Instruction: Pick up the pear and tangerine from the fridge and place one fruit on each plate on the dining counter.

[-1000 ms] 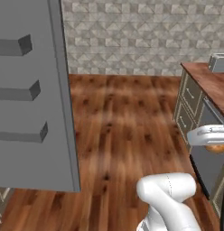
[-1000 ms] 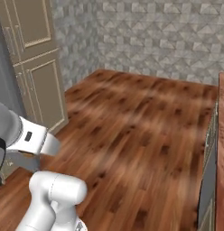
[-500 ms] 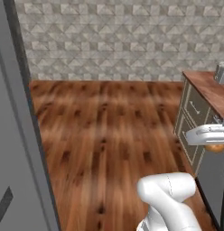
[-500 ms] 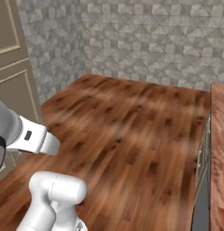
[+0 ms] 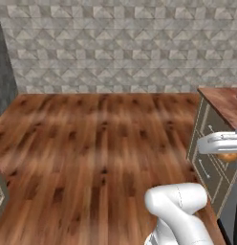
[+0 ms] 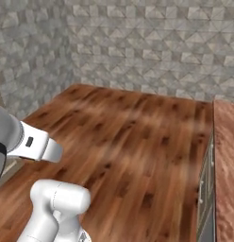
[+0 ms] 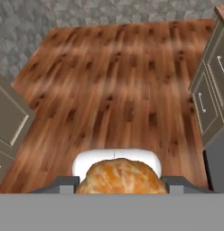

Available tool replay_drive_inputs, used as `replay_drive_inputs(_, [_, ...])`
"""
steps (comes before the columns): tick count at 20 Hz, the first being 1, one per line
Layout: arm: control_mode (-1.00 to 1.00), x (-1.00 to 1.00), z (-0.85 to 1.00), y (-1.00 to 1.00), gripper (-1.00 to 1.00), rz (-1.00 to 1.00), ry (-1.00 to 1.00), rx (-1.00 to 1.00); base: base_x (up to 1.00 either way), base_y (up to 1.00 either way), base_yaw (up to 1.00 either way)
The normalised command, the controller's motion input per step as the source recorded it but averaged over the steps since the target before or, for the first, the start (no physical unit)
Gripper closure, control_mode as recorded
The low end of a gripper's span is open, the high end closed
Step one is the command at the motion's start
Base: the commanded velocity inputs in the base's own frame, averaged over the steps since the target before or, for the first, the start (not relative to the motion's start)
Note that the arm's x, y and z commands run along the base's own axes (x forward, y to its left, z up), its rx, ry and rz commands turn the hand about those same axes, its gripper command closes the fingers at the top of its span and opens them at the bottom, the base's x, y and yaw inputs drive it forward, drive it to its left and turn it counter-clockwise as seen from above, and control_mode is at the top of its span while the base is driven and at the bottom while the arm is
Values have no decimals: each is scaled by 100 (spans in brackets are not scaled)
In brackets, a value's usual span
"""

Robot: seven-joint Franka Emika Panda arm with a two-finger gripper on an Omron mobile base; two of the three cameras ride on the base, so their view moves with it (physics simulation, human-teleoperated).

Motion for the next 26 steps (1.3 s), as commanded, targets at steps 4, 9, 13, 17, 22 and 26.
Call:
replay_drive_inputs(4, [100, 0, 0, 0, 100, 0, 0, 0, 100, 1, -24])
replay_drive_inputs(9, [100, 0, 0, 0, 100, 0, 0, 0, 100, 15, -37])
replay_drive_inputs(13, [100, 0, 0, 0, 100, 0, 0, 0, 100, 28, -40])
replay_drive_inputs(17, [100, 0, 0, 0, 100, 0, 0, 0, 100, 34, -41])
replay_drive_inputs(22, [100, 0, 0, 0, 100, 0, 0, 0, 100, 34, -42])
replay_drive_inputs(26, [100, 0, 0, 0, 100, 0, 0, 0, 100, 36, -46])
